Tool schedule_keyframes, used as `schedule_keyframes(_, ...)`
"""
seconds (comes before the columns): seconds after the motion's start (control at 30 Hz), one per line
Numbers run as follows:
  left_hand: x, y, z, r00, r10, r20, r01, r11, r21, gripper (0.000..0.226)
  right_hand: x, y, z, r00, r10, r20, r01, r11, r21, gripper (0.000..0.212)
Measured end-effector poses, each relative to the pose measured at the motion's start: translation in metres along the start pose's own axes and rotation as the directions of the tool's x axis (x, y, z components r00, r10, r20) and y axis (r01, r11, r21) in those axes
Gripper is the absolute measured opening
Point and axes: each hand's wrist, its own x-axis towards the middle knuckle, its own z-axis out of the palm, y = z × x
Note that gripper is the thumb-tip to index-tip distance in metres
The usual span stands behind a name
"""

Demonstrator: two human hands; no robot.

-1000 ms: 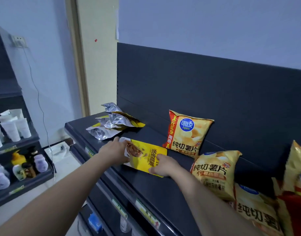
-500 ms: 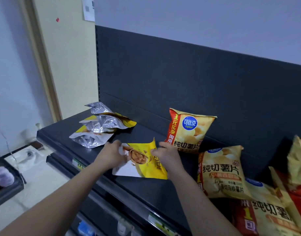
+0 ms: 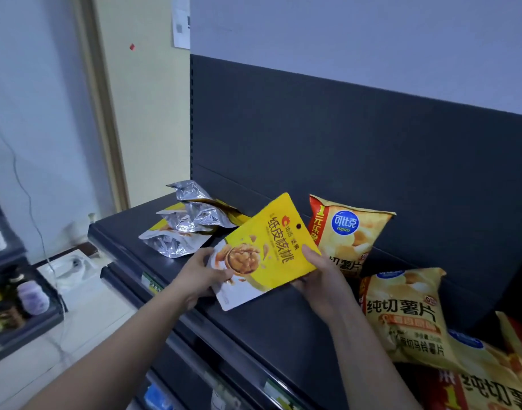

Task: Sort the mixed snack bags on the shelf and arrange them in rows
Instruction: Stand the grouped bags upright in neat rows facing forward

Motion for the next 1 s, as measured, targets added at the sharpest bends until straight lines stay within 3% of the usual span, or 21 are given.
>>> schedule_keyframes(0.07, -0.001, 0.003, 0.006, 1.000, 0.018, -0.006, -0.018, 0.996, -0.087, 0.058, 0.002, 0.001, 0.010, 0.994, -0.108, 0.023, 0.108, 0.994, 0.010, 0.053)
schedule_keyframes(0.13, 0.003, 0.009, 0.009, 0.999, 0.044, 0.003, -0.044, 0.997, -0.066, 0.064, 0.006, 0.001, 0.020, 0.952, -0.265, -0.155, 0.246, 0.960, -0.130, 0.027)
schedule_keyframes(0.2, 0.007, 0.022, 0.008, 0.995, 0.089, 0.054, -0.097, 0.979, 0.180, 0.069, 0.016, -0.003, 0.026, 0.854, -0.394, -0.339, 0.300, 0.906, -0.297, 0.018)
schedule_keyframes(0.23, 0.008, 0.031, 0.006, 0.988, 0.133, 0.078, -0.153, 0.908, 0.391, 0.062, 0.021, -0.006, 0.027, 0.815, -0.434, -0.384, 0.306, 0.885, -0.351, 0.016)
schedule_keyframes(0.3, 0.015, 0.050, 0.000, 0.949, 0.306, 0.075, -0.256, 0.613, 0.747, 0.043, 0.030, -0.014, 0.031, 0.767, -0.478, -0.428, 0.306, 0.859, -0.411, 0.009)
schedule_keyframes(0.37, 0.021, 0.074, -0.008, 0.870, 0.488, 0.071, -0.296, 0.402, 0.866, 0.029, 0.039, -0.021, 0.035, 0.735, -0.492, -0.467, 0.308, 0.856, -0.415, 0.007)
schedule_keyframes(0.47, 0.042, 0.109, -0.029, 0.775, 0.630, 0.039, -0.313, 0.330, 0.890, 0.019, 0.053, -0.028, 0.040, 0.703, -0.503, -0.502, 0.276, 0.844, -0.460, 0.007)
schedule_keyframes(0.6, 0.085, 0.150, -0.056, 0.675, 0.730, 0.106, -0.401, 0.242, 0.884, 0.017, 0.070, -0.036, 0.053, 0.716, -0.541, -0.440, 0.178, 0.752, -0.634, 0.005)
schedule_keyframes(0.67, 0.117, 0.158, -0.071, 0.714, 0.689, 0.125, -0.334, 0.179, 0.925, 0.024, 0.078, -0.035, 0.059, 0.709, -0.560, -0.429, 0.122, 0.696, -0.707, 0.009)
schedule_keyframes(0.7, 0.133, 0.159, -0.079, 0.779, 0.616, 0.117, -0.266, 0.156, 0.951, 0.032, 0.081, -0.034, 0.061, 0.690, -0.576, -0.437, 0.105, 0.678, -0.728, 0.012)
schedule_keyframes(0.77, 0.165, 0.154, -0.096, 0.931, 0.347, 0.110, -0.186, 0.195, 0.963, 0.055, 0.085, -0.029, 0.064, 0.637, -0.603, -0.480, 0.070, 0.666, -0.743, 0.023)
schedule_keyframes(0.8, 0.178, 0.150, -0.103, 0.968, 0.207, 0.141, -0.191, 0.247, 0.950, 0.066, 0.086, -0.026, 0.065, 0.605, -0.619, -0.501, 0.050, 0.658, -0.752, 0.031)
schedule_keyframes(0.87, 0.191, 0.141, -0.109, 0.972, 0.028, 0.234, -0.226, 0.399, 0.889, 0.082, 0.084, -0.022, 0.069, 0.538, -0.657, -0.528, 0.016, 0.634, -0.773, 0.047)
schedule_keyframes(0.93, 0.194, 0.133, -0.108, 0.952, -0.015, 0.306, -0.262, 0.481, 0.837, 0.093, 0.081, -0.018, 0.074, 0.460, -0.708, -0.535, 0.001, 0.603, -0.797, 0.069)
schedule_keyframes(1.0, 0.187, 0.129, -0.102, 0.930, -0.046, 0.364, -0.291, 0.512, 0.808, 0.069, 0.080, -0.014, 0.078, 0.401, -0.750, -0.526, -0.008, 0.571, -0.821, 0.078)
